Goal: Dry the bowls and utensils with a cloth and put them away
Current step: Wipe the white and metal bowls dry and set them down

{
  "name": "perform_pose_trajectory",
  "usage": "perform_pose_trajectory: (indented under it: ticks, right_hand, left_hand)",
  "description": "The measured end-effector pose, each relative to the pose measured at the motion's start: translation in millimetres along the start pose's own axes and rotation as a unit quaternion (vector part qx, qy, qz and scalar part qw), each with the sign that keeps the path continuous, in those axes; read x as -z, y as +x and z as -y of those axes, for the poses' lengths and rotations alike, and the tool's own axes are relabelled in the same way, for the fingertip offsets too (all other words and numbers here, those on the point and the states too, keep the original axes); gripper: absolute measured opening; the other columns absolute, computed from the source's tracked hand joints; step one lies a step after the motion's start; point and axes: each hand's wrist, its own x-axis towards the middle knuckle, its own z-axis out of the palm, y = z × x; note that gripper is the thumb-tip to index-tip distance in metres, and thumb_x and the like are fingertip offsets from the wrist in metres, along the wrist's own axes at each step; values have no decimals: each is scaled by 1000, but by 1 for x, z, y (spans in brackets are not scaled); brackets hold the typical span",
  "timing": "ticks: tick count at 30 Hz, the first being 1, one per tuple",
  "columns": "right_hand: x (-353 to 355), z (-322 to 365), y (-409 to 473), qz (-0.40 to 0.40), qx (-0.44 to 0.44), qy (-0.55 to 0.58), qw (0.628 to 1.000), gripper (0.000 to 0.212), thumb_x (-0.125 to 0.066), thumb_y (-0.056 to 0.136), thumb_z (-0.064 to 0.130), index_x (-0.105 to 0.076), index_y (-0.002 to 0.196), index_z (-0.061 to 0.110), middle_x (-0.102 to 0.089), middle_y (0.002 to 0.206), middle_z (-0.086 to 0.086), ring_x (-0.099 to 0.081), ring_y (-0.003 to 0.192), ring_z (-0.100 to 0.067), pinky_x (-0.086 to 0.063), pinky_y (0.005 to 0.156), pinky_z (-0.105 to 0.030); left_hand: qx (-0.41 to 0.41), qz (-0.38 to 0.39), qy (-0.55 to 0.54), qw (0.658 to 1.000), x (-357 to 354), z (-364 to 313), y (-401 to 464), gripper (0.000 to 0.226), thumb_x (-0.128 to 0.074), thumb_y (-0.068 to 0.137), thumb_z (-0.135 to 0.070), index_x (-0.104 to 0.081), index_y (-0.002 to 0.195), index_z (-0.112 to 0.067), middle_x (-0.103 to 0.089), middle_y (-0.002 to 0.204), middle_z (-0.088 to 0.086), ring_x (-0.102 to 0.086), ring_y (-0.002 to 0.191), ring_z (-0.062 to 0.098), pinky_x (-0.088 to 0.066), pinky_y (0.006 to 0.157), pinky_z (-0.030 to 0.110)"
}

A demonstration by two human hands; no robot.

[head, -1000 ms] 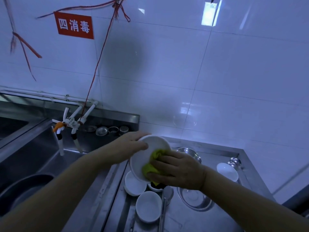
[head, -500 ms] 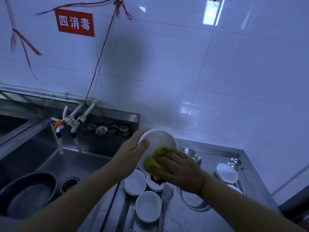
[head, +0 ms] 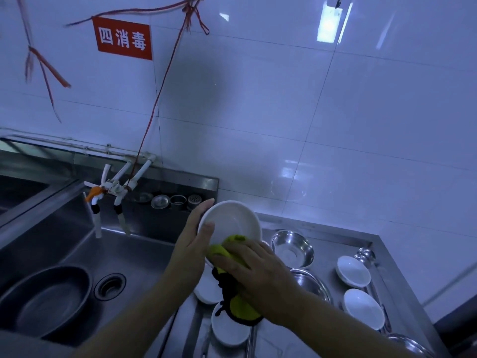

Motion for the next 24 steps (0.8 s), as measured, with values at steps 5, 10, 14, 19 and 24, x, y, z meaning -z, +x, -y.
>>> perform_pose_trajectory:
  ticks: [5, 10, 14, 19, 24]
  right_hand:
    - [18, -21, 11, 38, 8, -15, 999, 22, -53, 90, 17, -69, 105, 14, -67, 99, -7, -64, 91, -24, -53, 80, -37]
    - [18, -7, 36, 6, -95, 25, 995, 20, -54, 88, 23, -71, 98, 18, -67, 100, -5, -62, 93, -24, -51, 81, -37]
    - [21, 7, 47, 0, -79, 123, 989, 27, -49, 86, 14, -72, 100, 13, -67, 108, -7, -60, 99, -23, -47, 87, -28]
    - [27, 15, 31, 52, -36, 146, 987, 34, -47, 84, 13, -71, 109, 15, -67, 116, -3, -56, 111, -19, -49, 89, -31]
    - [29, -9, 0, 126, 84, 22, 988, 34, -57, 92, 30, -61, 124, 20, -62, 121, -6, -53, 118, -23, -39, 107, -36]
  left_hand:
    - [5, 72, 38, 997, 7, -4, 0, 47, -50, 74, -51, -53, 117, -33, -59, 115, -6, -59, 98, 5, -51, 81, 25]
    - [-15, 97, 22, 995, -3, -11, -4, 30, -40, 88, -29, -53, 116, -26, -61, 110, -7, -60, 98, -1, -47, 80, 12]
    - [-10, 81, 2, 997, 0, -8, -5, 33, -39, 89, -31, -54, 118, -24, -62, 116, -4, -59, 107, 5, -46, 87, 16]
    - [26, 77, -2, 997, 13, -10, -1, 38, -50, 81, -48, -59, 113, -30, -65, 110, -3, -62, 103, 16, -53, 83, 30]
    - [114, 154, 49, 980, 23, -28, 15, 34, -57, 71, -42, -65, 103, -33, -67, 106, 3, -61, 101, 26, -50, 87, 43]
